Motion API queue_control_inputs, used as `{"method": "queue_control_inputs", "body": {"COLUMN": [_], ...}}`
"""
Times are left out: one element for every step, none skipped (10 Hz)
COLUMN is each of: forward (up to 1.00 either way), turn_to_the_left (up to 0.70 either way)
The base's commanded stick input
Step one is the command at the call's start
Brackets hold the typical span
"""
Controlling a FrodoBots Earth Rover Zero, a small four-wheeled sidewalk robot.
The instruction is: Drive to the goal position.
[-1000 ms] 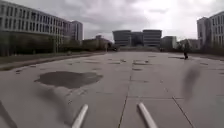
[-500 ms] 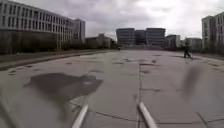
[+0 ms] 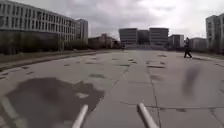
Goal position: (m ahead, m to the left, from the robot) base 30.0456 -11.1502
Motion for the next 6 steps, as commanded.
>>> {"method": "queue_control_inputs", "body": {"forward": [1.0, 1.0, 1.0, 1.0, 1.0, 1.0], "turn_to_the_left": [0.0, 0.0, 0.0, 0.0, 0.0, 0.0]}}
